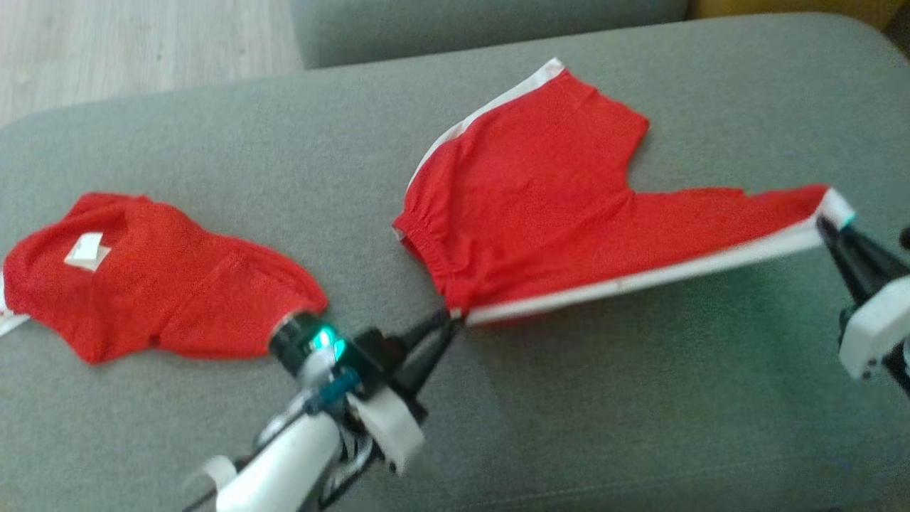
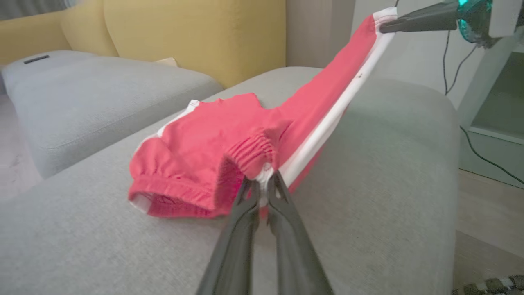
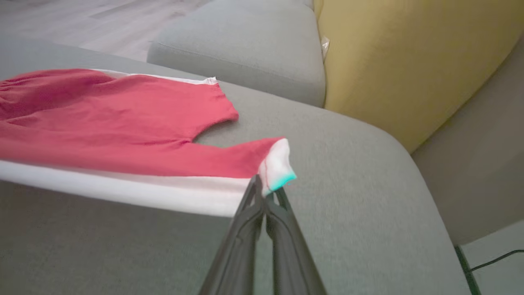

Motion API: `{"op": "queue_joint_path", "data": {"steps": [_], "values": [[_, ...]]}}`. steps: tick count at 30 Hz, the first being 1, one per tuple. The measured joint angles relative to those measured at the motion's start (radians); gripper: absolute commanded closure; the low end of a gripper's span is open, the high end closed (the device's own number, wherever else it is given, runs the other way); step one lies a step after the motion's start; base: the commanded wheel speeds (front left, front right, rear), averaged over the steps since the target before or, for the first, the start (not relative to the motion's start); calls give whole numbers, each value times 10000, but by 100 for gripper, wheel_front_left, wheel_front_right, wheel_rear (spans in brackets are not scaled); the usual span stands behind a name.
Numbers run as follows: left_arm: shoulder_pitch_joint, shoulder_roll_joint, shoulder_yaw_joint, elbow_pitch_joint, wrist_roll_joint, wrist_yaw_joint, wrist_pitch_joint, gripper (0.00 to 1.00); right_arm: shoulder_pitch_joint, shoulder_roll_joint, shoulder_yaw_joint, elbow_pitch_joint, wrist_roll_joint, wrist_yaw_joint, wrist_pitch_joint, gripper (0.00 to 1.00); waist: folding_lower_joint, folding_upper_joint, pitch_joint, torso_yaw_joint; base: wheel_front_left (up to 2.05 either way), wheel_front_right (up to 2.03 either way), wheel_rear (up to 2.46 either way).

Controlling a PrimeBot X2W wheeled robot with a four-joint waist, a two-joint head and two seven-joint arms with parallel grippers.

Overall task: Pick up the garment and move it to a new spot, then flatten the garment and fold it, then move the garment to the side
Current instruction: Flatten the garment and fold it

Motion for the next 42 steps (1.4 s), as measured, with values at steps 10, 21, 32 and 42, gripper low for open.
{"op": "queue_joint_path", "data": {"steps": [10, 21, 32, 42], "values": [[-1986, -303, 328, 357, -27, -2, 2, 100, -2661, 148, 52, -21, -1047, 0, 1147, 100, 3, 0, 1125, 681, 0, 0, 0], [-3779, -1034, 336, 1647, -71, -75, 0, 100, -6020, 349, 1459, 2184, -863, 0, 1799, 100, 3, 0, 2418, 1652, 0, 0, 0], [-4925, -1538, 226, 2594, -69, -150, 0, 100, -8140, 416, 3078, 4316, -769, 0, 1593, 100, 2, -1, 3513, 2358, 0, 0, 0], [-5018, -1657, 109, 2778, -69, -161, 0, 67, -9141, 715, 3839, 5823, -487, 0, 836, 100, 0, -1, 3864, 2657, 0, 0, 0]]}}
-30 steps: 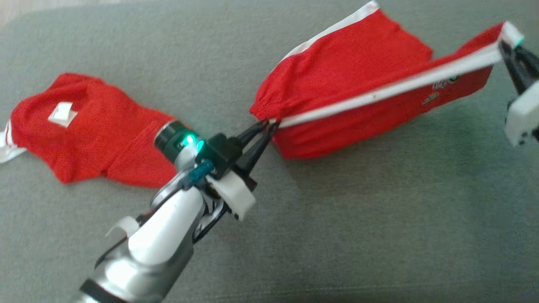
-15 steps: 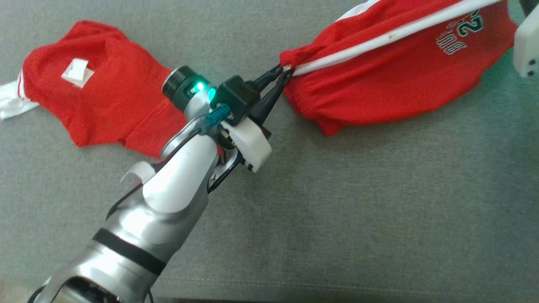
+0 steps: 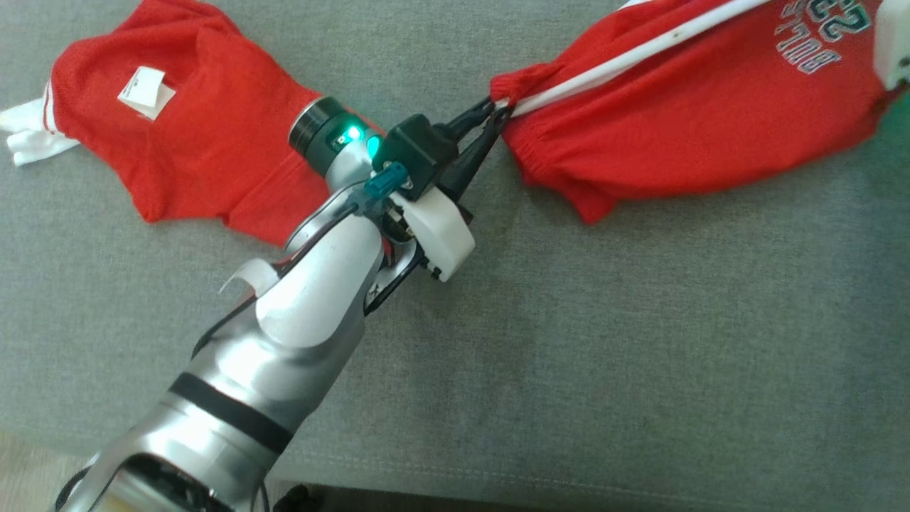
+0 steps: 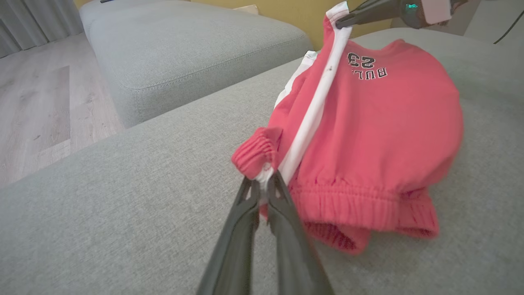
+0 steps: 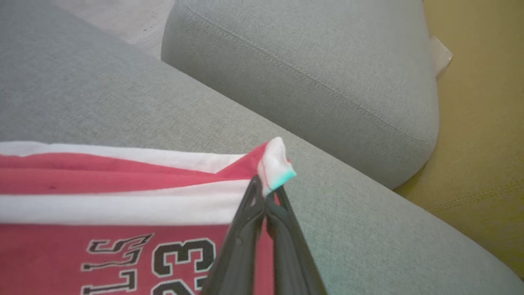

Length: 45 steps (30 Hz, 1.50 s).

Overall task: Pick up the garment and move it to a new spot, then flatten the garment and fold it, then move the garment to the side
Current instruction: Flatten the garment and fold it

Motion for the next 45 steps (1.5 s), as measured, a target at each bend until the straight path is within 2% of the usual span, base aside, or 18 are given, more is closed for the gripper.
{"op": "queue_joint_path", "data": {"steps": [1, 2, 11, 14, 19, 23, 27, 32, 35, 36, 38, 39, 45], "values": [[-36, -19, 2, 10, 0, 2, 0, 32, -128, 31, 0, 178, 8, 0, -127, 47, 0, 0, 34, 23, 0, 0, 0], [-88, -42, 6, 25, -2, 15, 0, 0, -254, 82, -38, 364, 8, 0, -293, 0, 1, 0, 63, 42, 0, 0, 0], [-231, -69, 391, 119, 0, 278, 0, 0, -683, 665, -194, 1950, 33, 0, -1406, 0, 0, 0, -144, -121, 0, 0, 0], [-98, 0, 577, 111, 0, 297, 0, 0, -651, 798, -424, 2167, 318, 0, -2096, 0, -1, 0, -402, -252, 0, 0, 0], [549, 238, 1187, -251, -73, 612, 0, 0, -136, 1062, -688, 2069, 1093, 0, -3371, 0, -2, 1, -1007, -536, 0, 0, 0], [1302, 443, 1948, -999, -286, 943, 0, 0, 733, 1187, -604, 1478, 1523, 0, -4146, 0, -2, 0, -1590, -797, 0, 0, 0], [2177, 514, 2736, -1965, -372, 1202, 0, 0, 1585, 1197, -955, 633, 1964, 0, -4451, 0, -3, 1, -2193, -1055, 0, 0, 0], [3625, 510, 3730, -3089, -378, 1411, 0, 0, 3188, 1463, -2040, -899, 2013, 0, -4518, 0, -4, 1, -2934, -1367, 0, 0, 0], [4415, 487, 4176, -3685, -412, 1331, 0, 0, 4447, 1793, -2982, -1889, 1781, 0, -4520, 0, -3, 1, -3319, -1550, 0, 0, 0], [4871, 460, 4316, -3891, -309, 1283, 0, 0, 5396, 2082, -3572, -2466, 1388, 0, -4520, 0, -3, 1, -3552, -1658, 0, 0, 0], [5333, 393, 4485, -3992, -184, 1208, 0, 0, 6347, 2477, -4117, -2941, 997, -2, -4520, 0, -2, 1, -3753, -1756, 0, 0, 0], [5333, 393, 4485, -3992, -184, 1208, 0, 0, 6347, 2477, -4117, -2941, 997, -2, -4520, 0, -2, 1, -3753, -1756, 0, 0, 0], [6536, 211, 4752, -4255, 113, 886, 0, 0, 8523, 3714, -5265, -3800, 96, -2, -4518, 0, -2, 1, -4171, -1999, 0, 0, 0]]}}
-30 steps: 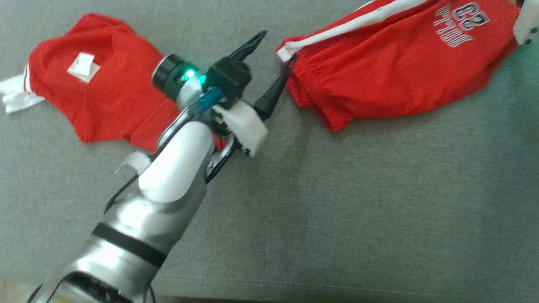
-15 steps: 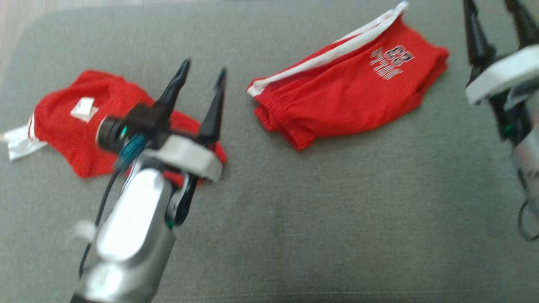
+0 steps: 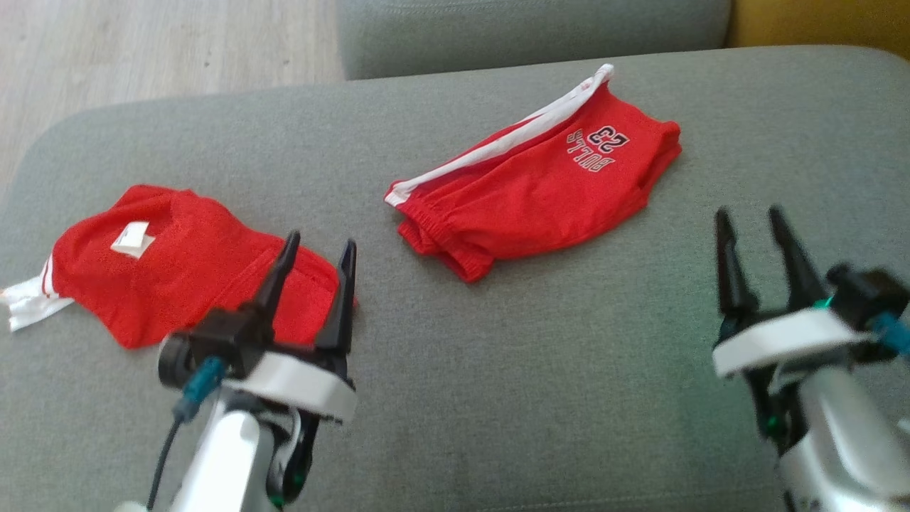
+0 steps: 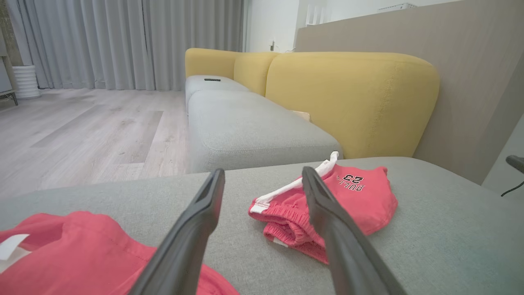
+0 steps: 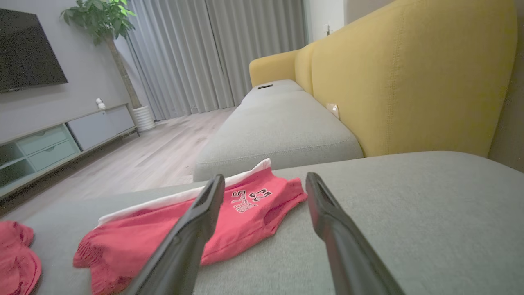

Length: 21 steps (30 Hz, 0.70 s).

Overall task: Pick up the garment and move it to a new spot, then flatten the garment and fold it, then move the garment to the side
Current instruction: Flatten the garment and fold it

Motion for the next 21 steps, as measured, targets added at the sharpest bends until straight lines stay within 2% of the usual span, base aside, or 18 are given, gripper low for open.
{"op": "queue_joint_path", "data": {"steps": [5, 12, 17, 21], "values": [[659, -98, 104, -71, 61, -182, 0, 0, 704, 466, -272, -370, -600, 0, 6, 0, 0, 0, -150, -103, 0, 0, 0], [711, -146, 188, -125, 169, -278, 0, 0, 759, 550, -585, -734, -932, 0, 431, 0, 2, 0, -24, 44, 0, 0, 0], [536, -163, 134, -138, 249, -353, 0, 0, 587, 667, -1129, -639, -825, 0, 1152, 0, 2, 0, 376, 253, 0, 0, 0], [130, -173, 19, -169, 236, -380, 0, 0, -325, 938, -1714, -178, -347, 0, 2017, 0, 3, 0, 857, 493, 0, 0, 0]]}}
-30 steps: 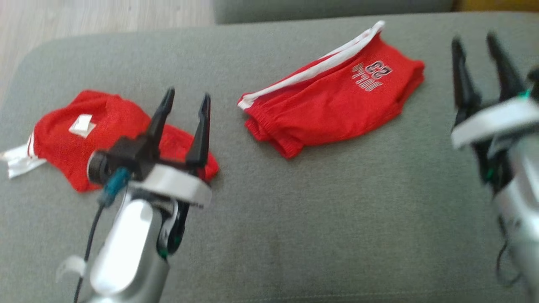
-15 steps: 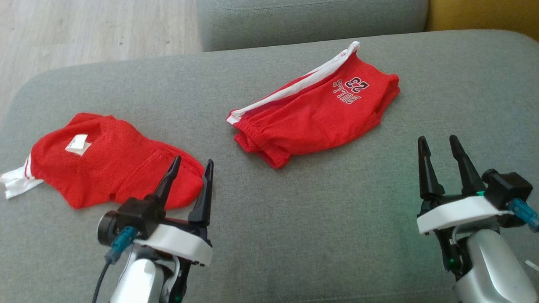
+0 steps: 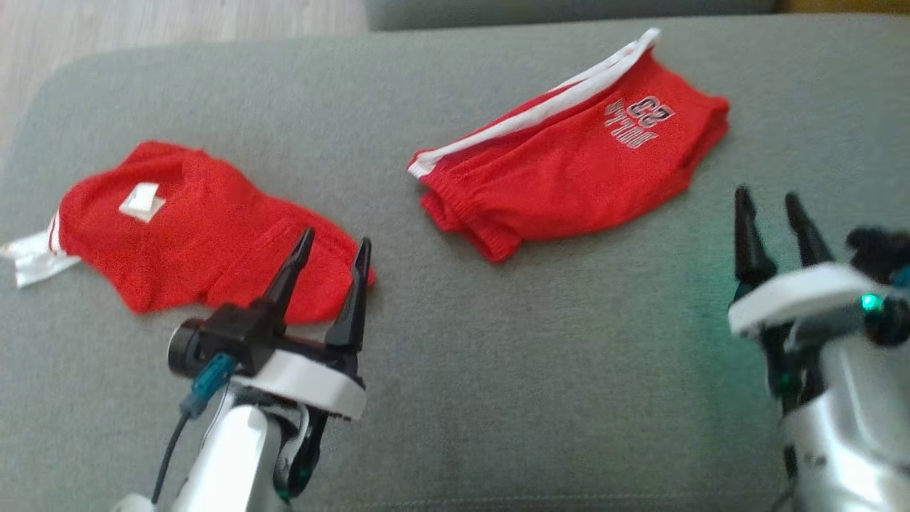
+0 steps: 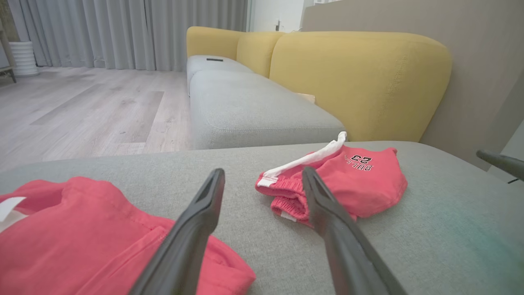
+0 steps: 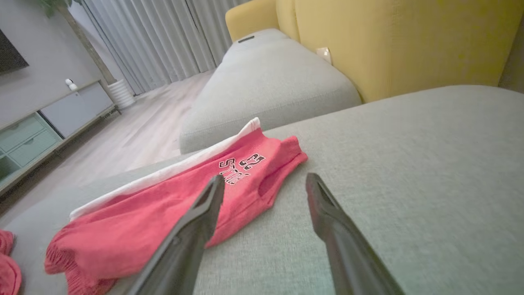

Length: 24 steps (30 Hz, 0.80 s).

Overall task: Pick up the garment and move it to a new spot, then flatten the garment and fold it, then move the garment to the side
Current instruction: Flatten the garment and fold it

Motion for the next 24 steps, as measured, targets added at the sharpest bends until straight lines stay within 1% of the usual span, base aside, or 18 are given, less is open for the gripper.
{"op": "queue_joint_path", "data": {"steps": [5, 11, 15, 18, 23, 24], "values": [[-504, -12, -288, -6, -144, -44, 0, 0, -1496, 40, -1043, 857, 435, 0, 957, 0, 1, 0, 654, 449, 0, 0, 0], [-911, -25, -422, -13, -359, -40, 0, 0, -2998, 54, -2487, 2313, 520, 0, 1864, 0, 2, 0, 1334, 1125, 0, 0, 0], [-1082, -36, -460, -13, -522, -38, 0, 0, -3786, 35, -3549, 3427, -23, 0, 2234, 0, 2, 0, 1646, 1498, 0, 0, 0], [-1192, -46, -502, -59, -525, -36, 0, 0, -4167, -42, -4286, 4113, -704, 0, 2405, 0, -1, -1, 1797, 1729, 0, 0, 0], [-1331, -56, -602, -190, -556, -33, 0, 0, -5258, -182, -5095, 4842, -1534, 0, 2704, 0, -1, 0, 2065, 1986, 0, 0, 0], [-1331, -56, -602, -190, -556, -33, 0, 0, -5258, -182, -5095, 4842, -1534, 0, 2704, 0, -1, 0, 2065, 1986, 0, 0, 0]]}}
